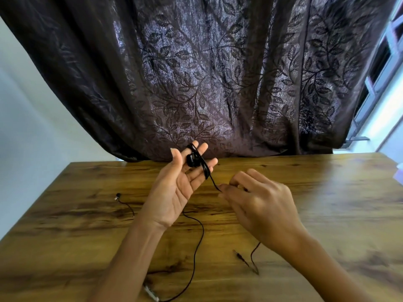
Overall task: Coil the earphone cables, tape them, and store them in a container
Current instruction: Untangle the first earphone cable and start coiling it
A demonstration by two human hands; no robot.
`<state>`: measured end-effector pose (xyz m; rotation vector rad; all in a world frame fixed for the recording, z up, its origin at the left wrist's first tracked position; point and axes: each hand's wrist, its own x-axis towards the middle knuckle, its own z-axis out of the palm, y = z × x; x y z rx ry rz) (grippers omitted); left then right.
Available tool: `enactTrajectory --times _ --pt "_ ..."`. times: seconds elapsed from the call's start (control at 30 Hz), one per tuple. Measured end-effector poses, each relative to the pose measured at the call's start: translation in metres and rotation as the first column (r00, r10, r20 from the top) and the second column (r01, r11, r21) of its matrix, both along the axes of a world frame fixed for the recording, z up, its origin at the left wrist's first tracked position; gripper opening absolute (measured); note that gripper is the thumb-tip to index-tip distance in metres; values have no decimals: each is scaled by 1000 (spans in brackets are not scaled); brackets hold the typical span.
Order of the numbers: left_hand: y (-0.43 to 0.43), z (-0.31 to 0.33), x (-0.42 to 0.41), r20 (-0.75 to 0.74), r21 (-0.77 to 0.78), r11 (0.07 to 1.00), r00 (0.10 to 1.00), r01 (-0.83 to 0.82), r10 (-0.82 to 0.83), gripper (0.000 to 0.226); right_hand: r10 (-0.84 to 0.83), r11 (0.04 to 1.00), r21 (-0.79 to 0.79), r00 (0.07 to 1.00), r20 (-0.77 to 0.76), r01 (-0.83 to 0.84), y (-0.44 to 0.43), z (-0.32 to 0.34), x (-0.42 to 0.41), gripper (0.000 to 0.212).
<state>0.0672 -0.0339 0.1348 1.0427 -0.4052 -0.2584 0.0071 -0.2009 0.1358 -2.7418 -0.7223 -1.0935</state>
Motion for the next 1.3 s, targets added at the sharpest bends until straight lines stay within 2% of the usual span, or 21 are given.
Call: enactTrajectory --times 0.07,0.13,0.23,0.33,0.47,0.57,0.63,0.77,0.9,1.0,1.1,1.2,1.3 --pt "-2 0 0 -2 28 999 1000 28 -28 74 27 999 -27 999 -32 -28 -2 10 0 6" --pt "-4 0 -2 -11 60 997 998 57 -57 84 53 998 -36 995 -85 -56 -3 21 3 22" --pt "-10 -2 -5 11 165 982 996 90 -93 69 119 993 -2 977 -175 -121 -4 39 10 21" --pt "-14 -2 -10 17 217 970 993 114 -120 60 216 973 142 941 -260 -184 -7 57 21 11" --pt "-18 4 -16 73 237 958 981 158 -180 73 339 902 400 842 -420 -163 -11 74 34 21" --pt "-18 9 -18 107 279 949 978 145 -181 65 435 847 503 768 -471 -171 -16 81 46 31" --pt "-19 13 -19 121 291 944 973 155 -197 59 524 778 603 713 -466 -178 -20 82 53 34" --pt "-19 15 -21 77 150 966 972 210 -223 49 665 608 773 648 -371 -182 -23 71 63 26" --pt "-14 12 -19 -5 -60 973 975 222 -223 55 651 480 871 709 -273 -106 -19 48 66 10" --pt "-7 12 -16 -36 -204 956 974 213 -225 59 611 452 890 746 -266 -53 -17 29 61 10" --pt "2 12 -12 -23 -302 931 975 203 -220 58 580 472 882 761 -291 -22 -15 7 54 8" --pt "8 12 -8 -44 -331 935 987 129 -152 59 453 617 787 821 -347 -8 -17 -14 42 13" --pt "11 14 -8 -94 -274 962 994 18 -46 61 287 807 589 900 -328 -42 -15 -27 24 15"
